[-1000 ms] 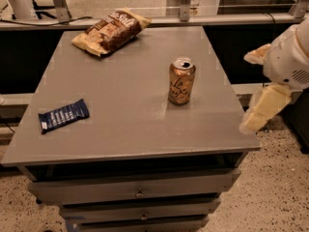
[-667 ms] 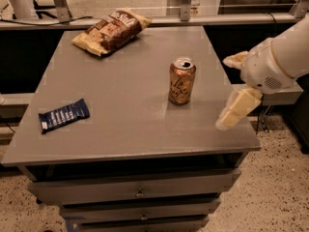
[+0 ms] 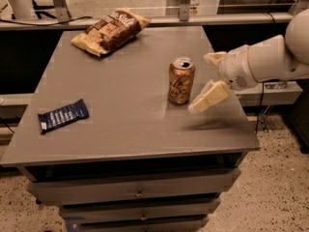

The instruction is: Move orange can near brown chip bag

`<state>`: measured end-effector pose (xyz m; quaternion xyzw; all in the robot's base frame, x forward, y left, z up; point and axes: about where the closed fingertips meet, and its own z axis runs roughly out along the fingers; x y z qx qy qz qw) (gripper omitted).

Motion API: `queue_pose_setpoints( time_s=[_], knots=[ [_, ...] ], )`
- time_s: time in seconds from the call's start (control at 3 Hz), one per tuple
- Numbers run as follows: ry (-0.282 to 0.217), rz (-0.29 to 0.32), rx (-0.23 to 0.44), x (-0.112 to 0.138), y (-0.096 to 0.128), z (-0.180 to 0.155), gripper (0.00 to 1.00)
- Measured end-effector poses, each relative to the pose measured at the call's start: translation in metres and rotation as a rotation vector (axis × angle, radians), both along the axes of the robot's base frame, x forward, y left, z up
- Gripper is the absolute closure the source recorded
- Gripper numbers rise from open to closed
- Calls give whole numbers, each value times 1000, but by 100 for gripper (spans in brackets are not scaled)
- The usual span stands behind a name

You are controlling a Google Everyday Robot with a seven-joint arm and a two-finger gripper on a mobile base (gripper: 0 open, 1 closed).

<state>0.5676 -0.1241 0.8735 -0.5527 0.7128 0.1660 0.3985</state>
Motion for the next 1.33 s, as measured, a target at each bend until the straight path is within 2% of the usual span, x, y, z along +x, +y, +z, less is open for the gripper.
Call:
queue_pose_setpoints(
  time_s=[0.33, 0.67, 1.0, 1.33],
  knots=[
    [-2, -25, 109, 16, 12, 4, 0],
    [12, -45, 201, 16, 22, 11, 0],
    [29, -52, 280, 11, 32, 7, 16],
    [43, -63, 337, 11, 39, -1, 39]
  ],
)
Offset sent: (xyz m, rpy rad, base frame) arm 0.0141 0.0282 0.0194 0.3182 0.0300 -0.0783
